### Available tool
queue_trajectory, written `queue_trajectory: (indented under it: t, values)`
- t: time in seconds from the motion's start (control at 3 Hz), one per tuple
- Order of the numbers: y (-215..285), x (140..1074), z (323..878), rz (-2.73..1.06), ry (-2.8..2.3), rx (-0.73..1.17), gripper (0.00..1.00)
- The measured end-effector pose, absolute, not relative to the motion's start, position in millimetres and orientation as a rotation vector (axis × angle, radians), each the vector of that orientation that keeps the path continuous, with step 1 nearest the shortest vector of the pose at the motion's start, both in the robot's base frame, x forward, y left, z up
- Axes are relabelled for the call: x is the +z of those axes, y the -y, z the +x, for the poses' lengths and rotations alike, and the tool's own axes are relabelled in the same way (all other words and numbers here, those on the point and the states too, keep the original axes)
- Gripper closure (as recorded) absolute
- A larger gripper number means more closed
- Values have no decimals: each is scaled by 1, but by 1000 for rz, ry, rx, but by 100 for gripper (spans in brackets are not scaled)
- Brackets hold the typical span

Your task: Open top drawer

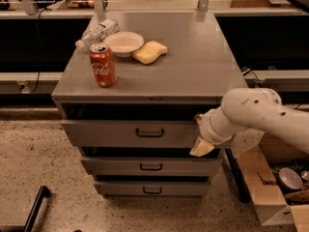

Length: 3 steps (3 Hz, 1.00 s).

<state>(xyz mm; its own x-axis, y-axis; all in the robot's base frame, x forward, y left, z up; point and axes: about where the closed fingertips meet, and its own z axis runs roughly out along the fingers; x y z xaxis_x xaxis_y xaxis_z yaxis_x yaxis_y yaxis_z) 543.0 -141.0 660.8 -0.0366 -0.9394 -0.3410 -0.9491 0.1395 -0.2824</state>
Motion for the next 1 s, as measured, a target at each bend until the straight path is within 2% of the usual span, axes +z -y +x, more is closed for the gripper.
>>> queue_trajectory:
  t: [1.0]
  values:
    - [134,667,518,-1867,-1982,49,33]
